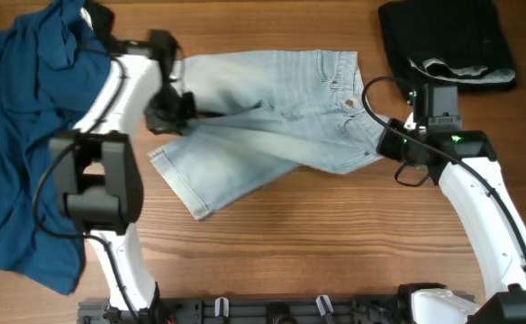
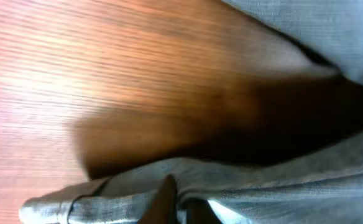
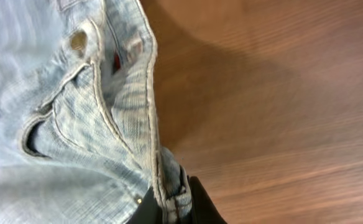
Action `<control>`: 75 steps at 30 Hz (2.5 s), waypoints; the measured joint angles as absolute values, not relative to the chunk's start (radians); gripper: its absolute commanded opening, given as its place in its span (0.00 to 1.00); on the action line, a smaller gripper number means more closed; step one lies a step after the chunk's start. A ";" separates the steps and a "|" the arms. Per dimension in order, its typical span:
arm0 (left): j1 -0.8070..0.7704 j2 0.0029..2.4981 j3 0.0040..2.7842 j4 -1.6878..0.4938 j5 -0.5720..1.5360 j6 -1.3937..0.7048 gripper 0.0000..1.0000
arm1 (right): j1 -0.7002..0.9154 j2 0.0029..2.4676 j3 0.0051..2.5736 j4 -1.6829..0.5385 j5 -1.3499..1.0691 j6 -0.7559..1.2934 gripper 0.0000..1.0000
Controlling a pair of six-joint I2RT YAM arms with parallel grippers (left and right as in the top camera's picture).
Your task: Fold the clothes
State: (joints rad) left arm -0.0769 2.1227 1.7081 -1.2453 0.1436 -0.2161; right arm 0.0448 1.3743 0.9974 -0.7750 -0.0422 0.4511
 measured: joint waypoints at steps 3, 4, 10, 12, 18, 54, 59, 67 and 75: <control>-0.033 2.123 1.718 -1.385 0.174 -0.202 0.84 | 0.043 1.374 0.997 -0.855 -0.052 0.474 0.06; -0.031 2.123 1.717 -1.429 0.179 -0.204 0.84 | 0.042 1.374 0.997 -0.869 -0.052 0.475 0.06; -0.087 2.123 1.713 -1.594 0.200 -0.207 0.76 | 0.042 1.374 0.997 -0.887 -0.052 0.474 0.07; -0.113 2.123 1.700 -1.585 0.200 -0.226 0.75 | 0.042 1.374 0.997 -0.886 -0.052 0.474 0.08; -0.207 2.086 1.554 -1.454 0.182 -0.314 0.75 | 0.042 1.374 0.997 -0.876 -0.040 0.474 0.12; -0.743 1.912 1.097 -1.351 -0.426 -0.301 0.04 | -0.134 1.374 0.984 -0.970 -0.012 0.583 0.99; -0.705 1.912 1.097 -1.348 -0.501 -0.389 0.04 | -0.134 1.374 0.854 -0.908 -0.128 0.583 0.97; -0.697 1.912 1.097 -1.282 -0.432 -0.408 0.50 | -0.134 1.375 0.638 -0.649 -0.254 0.660 0.85; -0.697 1.912 1.097 -1.251 -0.316 -0.402 0.59 | -0.084 1.397 0.624 -0.530 -0.293 0.699 0.78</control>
